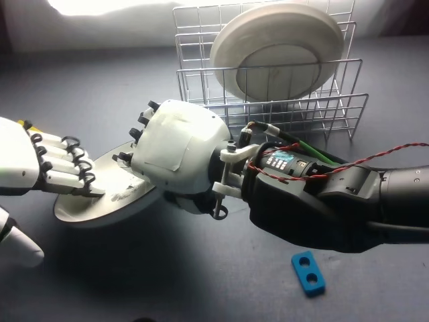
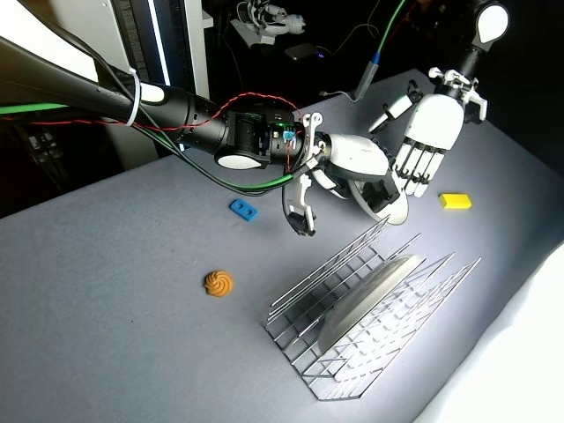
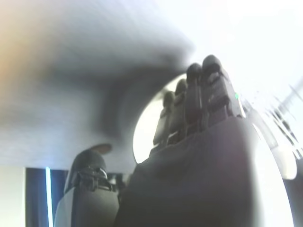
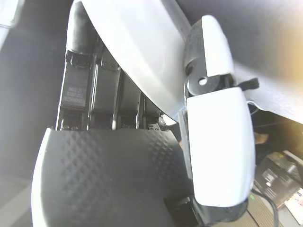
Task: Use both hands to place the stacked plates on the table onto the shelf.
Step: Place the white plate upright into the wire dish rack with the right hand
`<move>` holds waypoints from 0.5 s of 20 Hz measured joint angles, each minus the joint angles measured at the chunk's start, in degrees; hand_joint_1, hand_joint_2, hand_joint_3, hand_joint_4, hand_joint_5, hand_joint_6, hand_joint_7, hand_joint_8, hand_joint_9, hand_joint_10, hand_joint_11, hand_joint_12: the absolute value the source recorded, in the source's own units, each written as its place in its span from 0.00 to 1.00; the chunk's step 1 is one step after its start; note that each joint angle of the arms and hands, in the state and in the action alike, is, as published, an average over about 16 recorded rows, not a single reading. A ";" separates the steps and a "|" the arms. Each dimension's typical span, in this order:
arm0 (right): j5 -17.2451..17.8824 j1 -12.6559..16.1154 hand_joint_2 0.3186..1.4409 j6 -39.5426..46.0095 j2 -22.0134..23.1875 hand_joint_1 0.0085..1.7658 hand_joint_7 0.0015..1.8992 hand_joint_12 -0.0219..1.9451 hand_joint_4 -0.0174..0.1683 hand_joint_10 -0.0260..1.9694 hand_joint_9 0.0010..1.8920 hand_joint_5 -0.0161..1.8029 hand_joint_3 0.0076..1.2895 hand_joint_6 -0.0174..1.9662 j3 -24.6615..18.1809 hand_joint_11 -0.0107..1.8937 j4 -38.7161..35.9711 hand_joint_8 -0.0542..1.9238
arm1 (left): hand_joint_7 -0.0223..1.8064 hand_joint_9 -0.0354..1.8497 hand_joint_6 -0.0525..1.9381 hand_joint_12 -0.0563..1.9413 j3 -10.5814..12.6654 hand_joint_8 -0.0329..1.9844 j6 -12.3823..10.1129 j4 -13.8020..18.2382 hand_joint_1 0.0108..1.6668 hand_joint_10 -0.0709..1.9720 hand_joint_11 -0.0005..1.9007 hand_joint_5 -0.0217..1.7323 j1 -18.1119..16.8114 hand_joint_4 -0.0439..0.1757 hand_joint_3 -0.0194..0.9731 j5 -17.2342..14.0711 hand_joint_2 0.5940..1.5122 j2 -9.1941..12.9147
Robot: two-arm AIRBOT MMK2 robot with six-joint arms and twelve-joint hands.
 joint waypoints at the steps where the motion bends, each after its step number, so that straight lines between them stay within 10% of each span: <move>1: 0.01 0.07 0.67 -0.06 0.15 0.61 0.49 0.71 0.07 0.36 0.53 0.40 0.00 0.55 -0.27 0.38 0.06 0.61 | 0.04 0.06 0.03 0.10 -0.12 0.02 0.00 0.33 0.01 0.04 0.01 0.04 -0.99 0.20 0.02 -0.21 0.57 0.14; 10: 0.42 1.79 0.67 -0.60 3.34 0.65 0.49 0.76 0.09 0.50 0.49 0.40 0.00 0.59 -5.90 0.35 0.51 0.65 | 0.05 0.05 0.04 0.11 -0.50 0.03 -0.58 1.97 0.01 0.04 0.01 0.05 -7.09 0.21 0.02 -1.93 0.57 1.71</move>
